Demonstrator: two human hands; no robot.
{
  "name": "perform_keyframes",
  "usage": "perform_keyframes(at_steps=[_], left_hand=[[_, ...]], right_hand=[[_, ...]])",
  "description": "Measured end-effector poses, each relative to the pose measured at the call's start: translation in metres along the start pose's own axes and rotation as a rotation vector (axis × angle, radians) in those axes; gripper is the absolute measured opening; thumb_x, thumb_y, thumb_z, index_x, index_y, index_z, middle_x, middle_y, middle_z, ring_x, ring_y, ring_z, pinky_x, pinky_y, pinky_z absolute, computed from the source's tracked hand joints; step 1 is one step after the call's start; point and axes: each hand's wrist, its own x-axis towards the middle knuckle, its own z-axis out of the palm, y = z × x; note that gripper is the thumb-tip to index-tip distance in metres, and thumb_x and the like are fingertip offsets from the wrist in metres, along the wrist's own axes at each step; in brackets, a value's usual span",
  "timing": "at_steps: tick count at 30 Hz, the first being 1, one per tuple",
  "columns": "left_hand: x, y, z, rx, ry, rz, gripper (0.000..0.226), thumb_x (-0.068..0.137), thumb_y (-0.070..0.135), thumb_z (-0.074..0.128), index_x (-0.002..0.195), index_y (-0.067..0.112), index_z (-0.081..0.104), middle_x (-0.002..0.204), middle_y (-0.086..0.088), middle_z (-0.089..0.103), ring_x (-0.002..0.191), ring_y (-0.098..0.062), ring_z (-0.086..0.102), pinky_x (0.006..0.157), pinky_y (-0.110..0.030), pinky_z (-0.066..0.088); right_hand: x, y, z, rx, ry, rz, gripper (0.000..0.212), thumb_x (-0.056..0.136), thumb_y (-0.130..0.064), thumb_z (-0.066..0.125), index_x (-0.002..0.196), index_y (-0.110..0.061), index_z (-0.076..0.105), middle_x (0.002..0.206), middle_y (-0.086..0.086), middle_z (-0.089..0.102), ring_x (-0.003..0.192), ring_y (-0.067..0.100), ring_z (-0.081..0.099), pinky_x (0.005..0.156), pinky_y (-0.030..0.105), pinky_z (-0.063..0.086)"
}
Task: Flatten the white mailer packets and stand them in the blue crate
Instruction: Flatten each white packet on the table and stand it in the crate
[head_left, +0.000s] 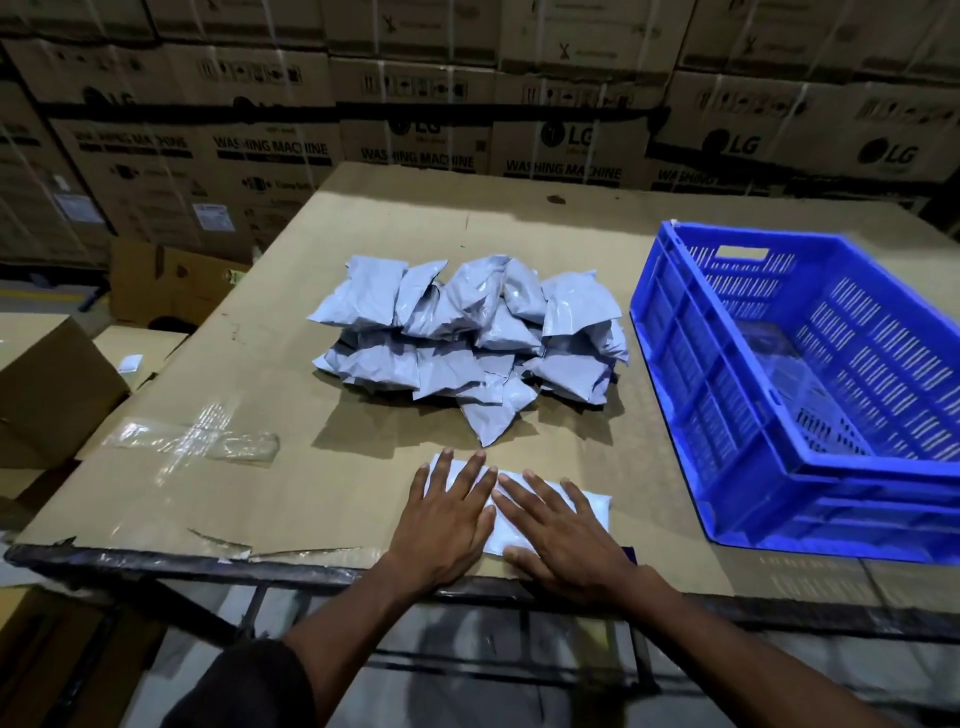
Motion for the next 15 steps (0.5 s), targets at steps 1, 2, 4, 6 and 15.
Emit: perform_keyframes(at_steps=[1, 2, 4, 6, 15], left_hand=[[-0.001, 0.000, 0.000, -0.001, -0.014, -0.009, 0.054, 0.101, 0.046, 0.034, 0.145, 0.024, 0.057, 0.157, -0.001, 0.048, 0.140, -0.041, 0.048, 0.107, -0.059, 0.046], [-0.001, 0.000, 0.000, 0.002, -0.023, -0.013, 0.055, 0.101, 0.046, 0.033, 0.146, 0.025, 0.056, 0.158, 0.000, 0.047, 0.141, -0.042, 0.047, 0.107, -0.059, 0.045], [-0.001, -0.001, 0.000, -0.001, -0.042, -0.017, 0.056, 0.102, 0.048, 0.031, 0.149, 0.026, 0.052, 0.161, 0.001, 0.043, 0.144, -0.042, 0.043, 0.109, -0.060, 0.042], [-0.001, -0.002, 0.001, -0.007, -0.052, -0.017, 0.057, 0.104, 0.049, 0.027, 0.151, 0.026, 0.048, 0.163, 0.002, 0.039, 0.147, -0.042, 0.038, 0.112, -0.060, 0.038], [-0.014, -0.015, -0.011, -0.138, -0.110, 0.140, 0.091, 0.093, 0.082, 0.010, 0.162, 0.024, 0.026, 0.173, 0.002, 0.007, 0.159, -0.024, 0.003, 0.124, -0.052, 0.007]], right_hand=[[-0.001, -0.001, -0.001, 0.007, -0.008, 0.014, 0.065, 0.103, -0.064, 0.018, 0.159, -0.032, 0.013, 0.168, -0.009, 0.002, 0.154, 0.020, 0.004, 0.118, 0.059, 0.018], [-0.002, -0.001, -0.001, 0.017, -0.020, 0.026, 0.065, 0.102, -0.066, 0.017, 0.159, -0.036, 0.009, 0.168, -0.010, -0.003, 0.154, 0.020, 0.000, 0.118, 0.060, 0.014], [-0.003, 0.000, -0.002, 0.012, -0.027, 0.033, 0.068, 0.100, -0.071, 0.018, 0.159, -0.040, 0.003, 0.167, -0.012, -0.008, 0.154, 0.019, -0.005, 0.118, 0.061, 0.010], [-0.003, 0.001, -0.007, 0.015, -0.069, 0.022, 0.074, 0.096, -0.076, 0.017, 0.158, -0.040, -0.001, 0.166, -0.014, -0.011, 0.154, 0.019, -0.009, 0.118, 0.060, 0.005], [-0.004, 0.002, -0.022, 0.119, 0.026, 0.069, 0.062, 0.102, -0.060, 0.020, 0.152, -0.027, 0.037, 0.163, -0.004, 0.029, 0.147, 0.023, 0.032, 0.112, 0.048, 0.034]])
